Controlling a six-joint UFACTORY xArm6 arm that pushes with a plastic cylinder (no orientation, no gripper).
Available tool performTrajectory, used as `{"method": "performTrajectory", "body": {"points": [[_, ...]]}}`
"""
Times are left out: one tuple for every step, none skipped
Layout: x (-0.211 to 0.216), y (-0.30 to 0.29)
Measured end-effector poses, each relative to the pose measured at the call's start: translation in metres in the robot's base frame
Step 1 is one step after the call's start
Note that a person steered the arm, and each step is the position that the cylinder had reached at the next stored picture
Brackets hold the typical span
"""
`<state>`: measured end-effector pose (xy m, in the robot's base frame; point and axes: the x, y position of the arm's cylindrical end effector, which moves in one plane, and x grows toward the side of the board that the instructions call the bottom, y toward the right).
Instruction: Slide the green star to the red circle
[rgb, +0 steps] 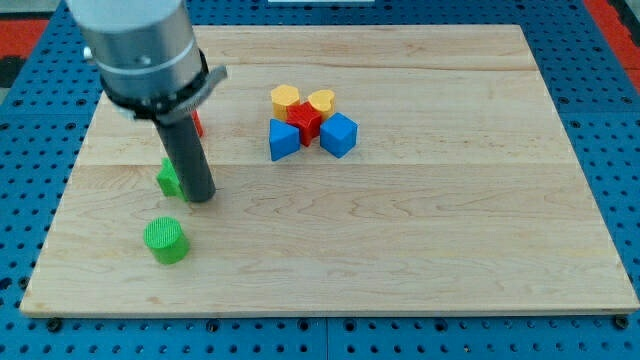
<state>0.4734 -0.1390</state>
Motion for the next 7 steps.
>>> {"method": "performTrajectory", "body": {"points": [[-0.040,-0.021],[-0.010,-0.032],[0.013,-0.078],[-0.008,-0.099],[-0.043,-0.065],[-0.067,-0.021],[-0.075,0.020]]}}
